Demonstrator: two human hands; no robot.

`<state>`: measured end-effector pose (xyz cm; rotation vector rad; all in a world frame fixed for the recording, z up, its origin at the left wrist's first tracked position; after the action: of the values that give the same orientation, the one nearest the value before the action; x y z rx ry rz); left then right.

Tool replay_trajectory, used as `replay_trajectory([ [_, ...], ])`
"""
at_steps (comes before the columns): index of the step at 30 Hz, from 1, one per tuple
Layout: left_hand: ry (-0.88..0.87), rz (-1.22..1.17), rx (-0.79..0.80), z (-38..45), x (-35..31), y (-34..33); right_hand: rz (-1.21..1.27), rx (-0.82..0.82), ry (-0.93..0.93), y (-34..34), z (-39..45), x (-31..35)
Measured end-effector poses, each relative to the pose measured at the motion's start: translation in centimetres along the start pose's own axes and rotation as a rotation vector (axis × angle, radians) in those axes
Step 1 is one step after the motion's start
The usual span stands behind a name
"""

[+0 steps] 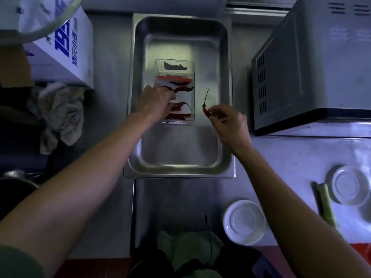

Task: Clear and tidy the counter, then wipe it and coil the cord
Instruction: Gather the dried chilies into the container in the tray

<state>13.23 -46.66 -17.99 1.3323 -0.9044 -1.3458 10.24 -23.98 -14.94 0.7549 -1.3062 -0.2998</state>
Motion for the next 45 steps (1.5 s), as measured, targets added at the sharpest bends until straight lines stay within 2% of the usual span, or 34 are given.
replay_trajectory([
  [2, 0.006, -0.009, -0.027, -0.3, 0.9, -0.3, -0.008, 0.005, 0.022, -0.8, 0.6, 0.3],
  [9, 0.083, -0.126, -0.265, -2.2, 2.9, 0.7, -0.067, 0.063, 0.142, -4.9, 4.1, 2.2],
  [13, 0.172, -0.158, -0.246, -3.4, 4.0, 0.8, -0.119, 0.116, 0.269, -7.4, 5.7, 3.6],
  [21, 0.216, -0.162, -0.24, -5.9, 4.6, 0.9, -0.252, 0.147, 0.325, -10.8, 6.4, 4.8],
  [26, 0.201, -0.185, -0.215, -6.4, 2.7, 1.2, -0.348, 0.153, 0.371, -8.4, 5.0, 4.8],
  [36, 0.117, -0.064, 0.004, -8.6, -2.8, 1.4, -0.31, 0.134, 0.192, 0.4, -2.4, 0.7],
  [45, 0.022, 0.049, 0.184, -11.4, -13.5, 0.4, -0.325, 0.047, -0.015, 8.7, -11.9, -6.4],
])
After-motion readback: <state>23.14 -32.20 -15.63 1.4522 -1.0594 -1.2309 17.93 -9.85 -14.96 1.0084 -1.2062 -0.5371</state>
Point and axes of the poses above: each hand's wrist, its own z-axis towards the middle knuckle, its own y-axis out of the back of the hand, x = y × z, the point moved 4 cm from there along z, towards the middle knuckle, and after that the axes turned 12 degrees about -x, right-handed, at the moved point
